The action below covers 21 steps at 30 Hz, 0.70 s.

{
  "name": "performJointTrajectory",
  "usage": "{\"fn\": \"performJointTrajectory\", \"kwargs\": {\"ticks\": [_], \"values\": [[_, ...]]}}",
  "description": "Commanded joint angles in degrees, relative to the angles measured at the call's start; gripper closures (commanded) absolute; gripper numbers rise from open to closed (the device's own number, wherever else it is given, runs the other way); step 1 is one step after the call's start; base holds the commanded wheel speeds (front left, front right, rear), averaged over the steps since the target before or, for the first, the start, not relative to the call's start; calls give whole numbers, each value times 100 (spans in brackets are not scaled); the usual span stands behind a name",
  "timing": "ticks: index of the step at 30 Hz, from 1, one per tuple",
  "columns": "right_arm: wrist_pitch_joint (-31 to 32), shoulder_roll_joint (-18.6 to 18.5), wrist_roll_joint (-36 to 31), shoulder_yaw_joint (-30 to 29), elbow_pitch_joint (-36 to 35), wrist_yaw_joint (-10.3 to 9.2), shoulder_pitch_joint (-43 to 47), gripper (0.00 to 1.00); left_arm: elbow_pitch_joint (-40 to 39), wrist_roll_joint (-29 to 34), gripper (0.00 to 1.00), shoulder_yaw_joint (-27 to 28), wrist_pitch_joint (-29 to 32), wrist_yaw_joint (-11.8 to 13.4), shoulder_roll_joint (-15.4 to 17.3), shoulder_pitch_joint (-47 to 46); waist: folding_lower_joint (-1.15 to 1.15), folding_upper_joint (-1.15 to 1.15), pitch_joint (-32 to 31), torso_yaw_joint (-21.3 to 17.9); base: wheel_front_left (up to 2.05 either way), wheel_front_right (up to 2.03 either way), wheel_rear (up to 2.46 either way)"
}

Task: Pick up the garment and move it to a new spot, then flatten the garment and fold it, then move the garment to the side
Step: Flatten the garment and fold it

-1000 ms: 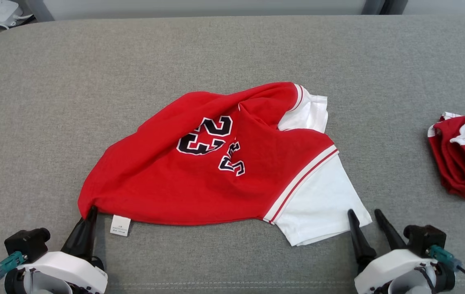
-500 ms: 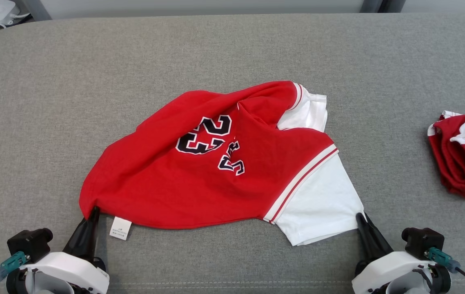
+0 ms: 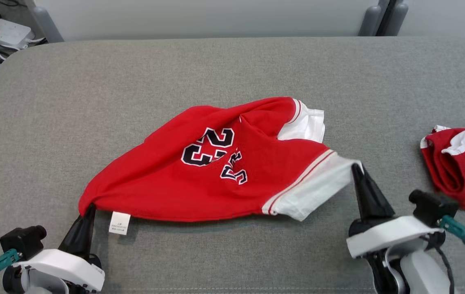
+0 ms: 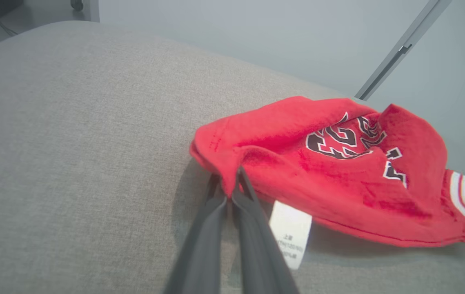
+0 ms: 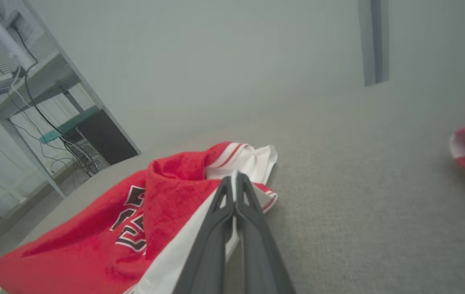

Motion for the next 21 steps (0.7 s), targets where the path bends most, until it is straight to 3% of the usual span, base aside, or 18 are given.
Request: {"fn": "performJointTrajectory", "kwargs": {"ticks": [1, 6, 13, 21], "values": [[-34, -3, 55, 123, -333, 7, -282, 100, -138, -128, 100, 134, -34, -41, 269, -354, 0, 0, -88, -12, 0, 0, 0], [-34, -3, 149, 30, -840, 7, -956, 100, -187, -457, 100, -230, 0, -41, 802, -1090, 0, 0, -266, -25, 0, 0, 0], [-35, -3, 421, -141, -754, 7, -2300, 100, -286, -728, 100, -604, 707, -41, 1709, -2599, 0, 0, -423, -39, 0, 0, 0], [-30, -3, 552, -241, -668, 7, -3128, 100, -481, -1176, 100, -613, 1198, -41, 2090, -3400, 0, 0, -774, -77, 0, 0, 0]]}}
